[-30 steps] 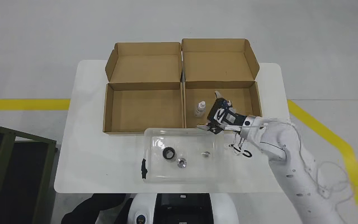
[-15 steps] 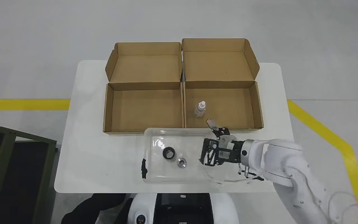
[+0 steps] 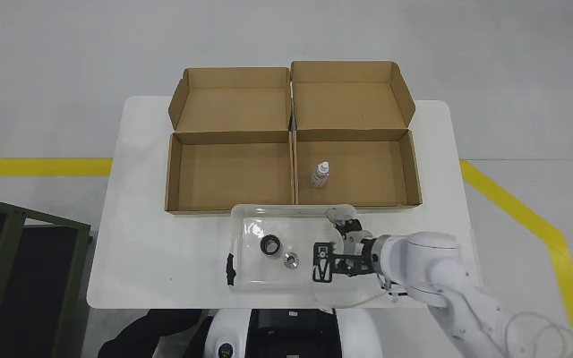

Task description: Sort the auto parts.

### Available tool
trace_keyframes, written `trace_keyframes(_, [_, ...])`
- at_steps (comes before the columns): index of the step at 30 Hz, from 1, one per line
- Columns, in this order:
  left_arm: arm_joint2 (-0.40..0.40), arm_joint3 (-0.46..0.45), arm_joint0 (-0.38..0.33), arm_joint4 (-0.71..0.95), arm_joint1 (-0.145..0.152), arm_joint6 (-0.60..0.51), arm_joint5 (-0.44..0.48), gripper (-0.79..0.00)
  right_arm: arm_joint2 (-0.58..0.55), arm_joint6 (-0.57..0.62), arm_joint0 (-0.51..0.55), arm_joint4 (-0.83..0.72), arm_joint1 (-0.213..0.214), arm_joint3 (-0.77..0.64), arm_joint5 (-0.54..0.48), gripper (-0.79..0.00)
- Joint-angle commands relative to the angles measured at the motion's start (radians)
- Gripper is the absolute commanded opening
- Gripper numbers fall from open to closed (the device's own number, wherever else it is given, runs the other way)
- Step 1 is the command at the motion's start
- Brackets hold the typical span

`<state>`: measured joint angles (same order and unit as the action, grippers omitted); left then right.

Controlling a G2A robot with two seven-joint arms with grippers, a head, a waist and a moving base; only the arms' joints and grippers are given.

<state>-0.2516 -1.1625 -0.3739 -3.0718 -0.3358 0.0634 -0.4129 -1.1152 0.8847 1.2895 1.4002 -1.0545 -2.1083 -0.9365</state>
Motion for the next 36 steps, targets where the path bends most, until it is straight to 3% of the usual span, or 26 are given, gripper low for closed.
trace_keyframes(1, [0.000,0.000,0.000,0.000,0.000,0.000,0.000,0.000,0.020,0.004,-0.013,0.010,-0.001,0.016,0.005,-0.068])
trace_keyframes(3, [0.000,0.000,0.000,0.000,0.000,0.000,0.000,0.000,0.037,0.007,-0.025,0.005,-0.002,0.035,0.009,-0.228])
trace_keyframes(6, [0.000,0.000,0.000,0.000,0.000,0.000,0.000,0.000,0.062,0.018,-0.041,0.018,-0.002,0.059,0.020,-0.302])
trace_keyframes(18, [0.000,0.000,0.000,0.000,0.000,0.000,0.000,0.000,0.138,0.052,-0.086,0.063,0.008,0.110,0.053,-0.308])
trace_keyframes(24, [0.000,0.000,0.000,0.000,0.000,0.000,0.000,0.000,0.175,0.063,-0.104,0.070,0.016,0.127,0.064,-0.394])
trace_keyframes(36, [0.000,0.000,0.000,0.000,0.000,0.000,0.000,0.000,0.235,0.105,-0.142,0.075,0.039,0.141,0.106,-0.459])
